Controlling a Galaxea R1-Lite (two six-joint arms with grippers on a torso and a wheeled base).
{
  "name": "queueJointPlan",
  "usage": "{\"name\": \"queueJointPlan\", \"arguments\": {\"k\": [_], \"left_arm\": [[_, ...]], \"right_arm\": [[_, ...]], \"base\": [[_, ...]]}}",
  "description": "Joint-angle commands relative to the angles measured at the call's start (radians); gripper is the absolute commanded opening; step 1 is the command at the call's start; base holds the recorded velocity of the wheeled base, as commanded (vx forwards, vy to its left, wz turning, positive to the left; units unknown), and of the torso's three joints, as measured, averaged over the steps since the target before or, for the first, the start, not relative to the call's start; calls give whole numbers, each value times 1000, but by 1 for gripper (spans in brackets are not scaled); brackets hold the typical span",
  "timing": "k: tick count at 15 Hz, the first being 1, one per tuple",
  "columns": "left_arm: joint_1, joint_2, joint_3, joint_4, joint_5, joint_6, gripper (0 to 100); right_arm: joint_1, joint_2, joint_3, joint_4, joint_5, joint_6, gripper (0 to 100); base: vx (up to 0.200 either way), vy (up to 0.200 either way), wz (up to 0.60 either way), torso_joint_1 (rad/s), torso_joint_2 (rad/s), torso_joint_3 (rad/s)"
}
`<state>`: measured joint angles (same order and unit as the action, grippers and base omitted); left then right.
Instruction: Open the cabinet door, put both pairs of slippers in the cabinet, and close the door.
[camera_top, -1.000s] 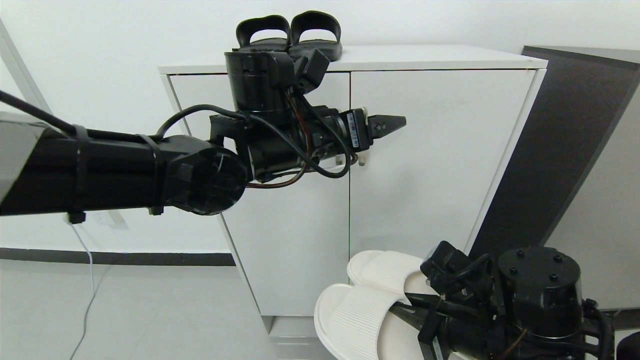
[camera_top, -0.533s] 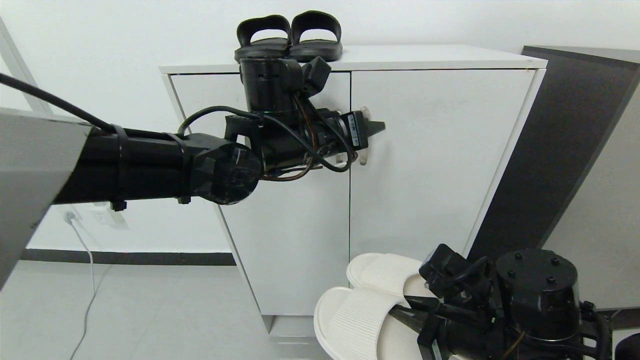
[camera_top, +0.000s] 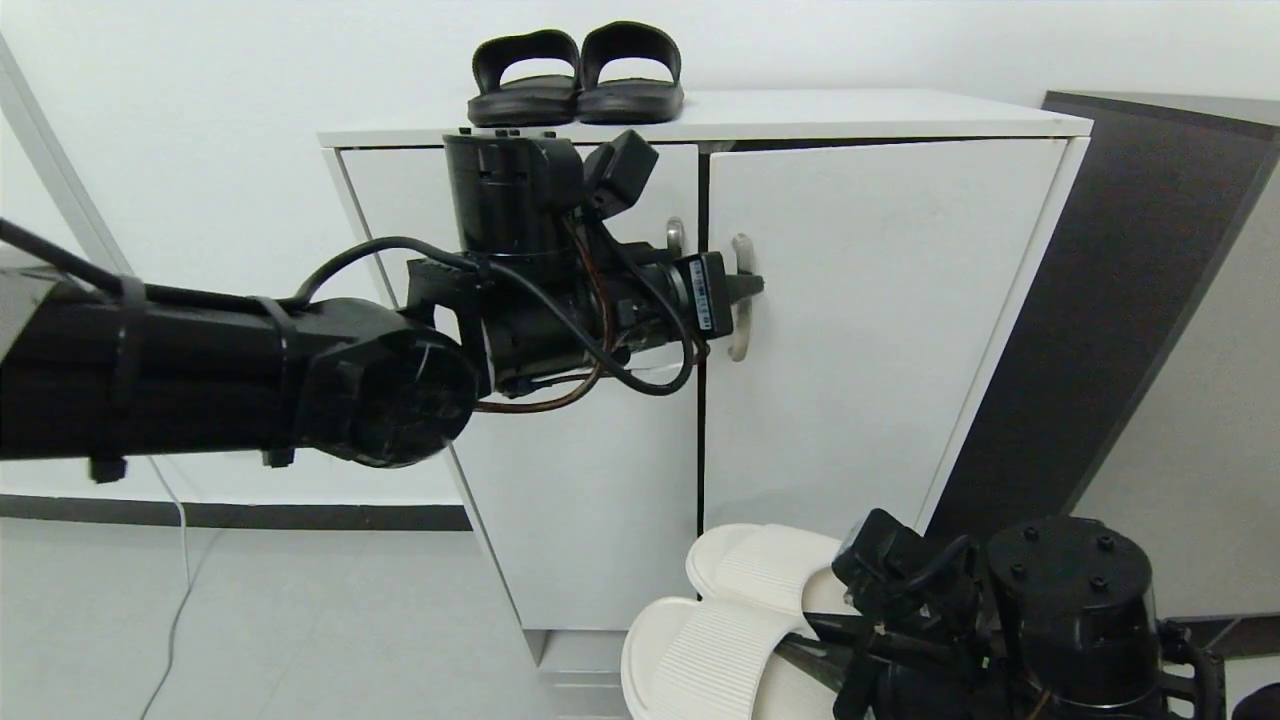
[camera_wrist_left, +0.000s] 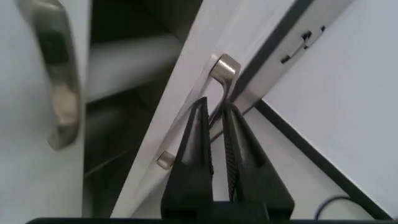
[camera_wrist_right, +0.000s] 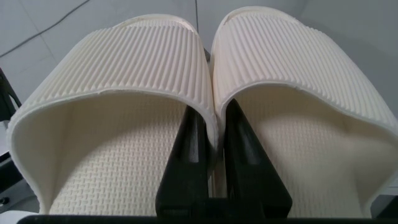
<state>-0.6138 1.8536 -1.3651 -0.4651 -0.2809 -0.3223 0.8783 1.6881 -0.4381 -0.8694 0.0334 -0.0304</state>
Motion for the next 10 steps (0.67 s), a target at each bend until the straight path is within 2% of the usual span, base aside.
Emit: {"name": "queueJointPlan", "arguments": {"k": [1, 7, 10], "left_arm": [[-4, -68, 46, -3, 2, 0, 0], [-3, -209, 185, -10, -1, 2, 0], [43, -198, 185, -27, -9, -1, 0]], "right_arm": [[2, 2, 1, 0, 0, 0, 0], [4, 5, 2, 0, 0, 0, 0], [14, 5, 4, 0, 0, -5, 0]], "base": [[0, 0, 0, 0, 0, 0], [0, 0, 0, 0, 0, 0], [0, 0, 0, 0, 0, 0]]}}
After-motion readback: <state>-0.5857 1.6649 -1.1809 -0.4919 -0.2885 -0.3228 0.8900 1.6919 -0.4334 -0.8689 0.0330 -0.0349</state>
